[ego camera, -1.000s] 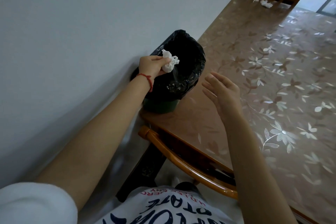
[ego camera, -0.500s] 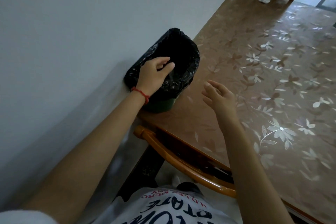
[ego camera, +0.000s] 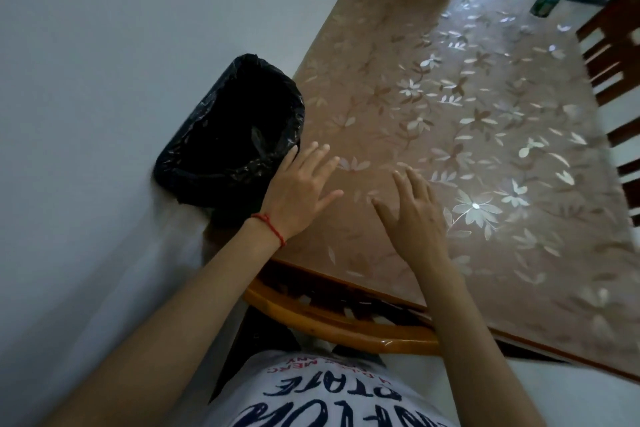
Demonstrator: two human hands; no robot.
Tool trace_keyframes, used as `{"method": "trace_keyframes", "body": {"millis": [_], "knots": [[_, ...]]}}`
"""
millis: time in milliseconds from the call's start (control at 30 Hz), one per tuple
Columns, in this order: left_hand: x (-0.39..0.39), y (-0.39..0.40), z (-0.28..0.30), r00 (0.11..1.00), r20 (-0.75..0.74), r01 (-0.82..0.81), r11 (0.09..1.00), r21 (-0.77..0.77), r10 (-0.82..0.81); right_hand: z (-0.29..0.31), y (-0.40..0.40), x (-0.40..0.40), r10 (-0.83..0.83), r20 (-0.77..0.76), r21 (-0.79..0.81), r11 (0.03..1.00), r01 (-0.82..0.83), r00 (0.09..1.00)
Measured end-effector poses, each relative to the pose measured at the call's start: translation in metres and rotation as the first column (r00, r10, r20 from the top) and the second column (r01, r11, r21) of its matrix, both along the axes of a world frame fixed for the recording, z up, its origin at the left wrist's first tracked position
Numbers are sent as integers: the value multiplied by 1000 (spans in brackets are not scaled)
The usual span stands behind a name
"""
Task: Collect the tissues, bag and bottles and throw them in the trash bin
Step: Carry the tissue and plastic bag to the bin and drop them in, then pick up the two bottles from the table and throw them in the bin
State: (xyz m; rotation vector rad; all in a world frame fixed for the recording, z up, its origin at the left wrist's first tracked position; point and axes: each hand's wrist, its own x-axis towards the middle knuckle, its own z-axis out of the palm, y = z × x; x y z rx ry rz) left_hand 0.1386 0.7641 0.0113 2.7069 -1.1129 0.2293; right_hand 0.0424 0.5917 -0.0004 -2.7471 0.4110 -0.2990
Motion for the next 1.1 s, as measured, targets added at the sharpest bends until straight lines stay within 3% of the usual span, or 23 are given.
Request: {"method": "trace_keyframes", "body": {"millis": [233, 467, 533, 767, 1100], "knots": [[5, -31, -15, 981, -86, 182, 980, 74, -176, -6, -12, -41, -254, -73, -12, 967, 254, 964], [-8, -68, -21, 881, -111, 469, 880, 68, -461, -10, 2, -96, -530, -119, -39, 848, 529, 840], [-19, -79, -25, 829, -115, 555, 829, 63, -547, -13, 8, -117, -608, -135, -73, 793, 604, 782], [-79, -125, -34, 618, -127, 786, 608, 113, -776, -21, 28, -201, -860, -108, 27, 498, 867, 498], [-208, -194, -39, 304, -197, 952, 293, 82, -932, -26, 46, -322, -984, -133, 32, 118, 992, 122]]}}
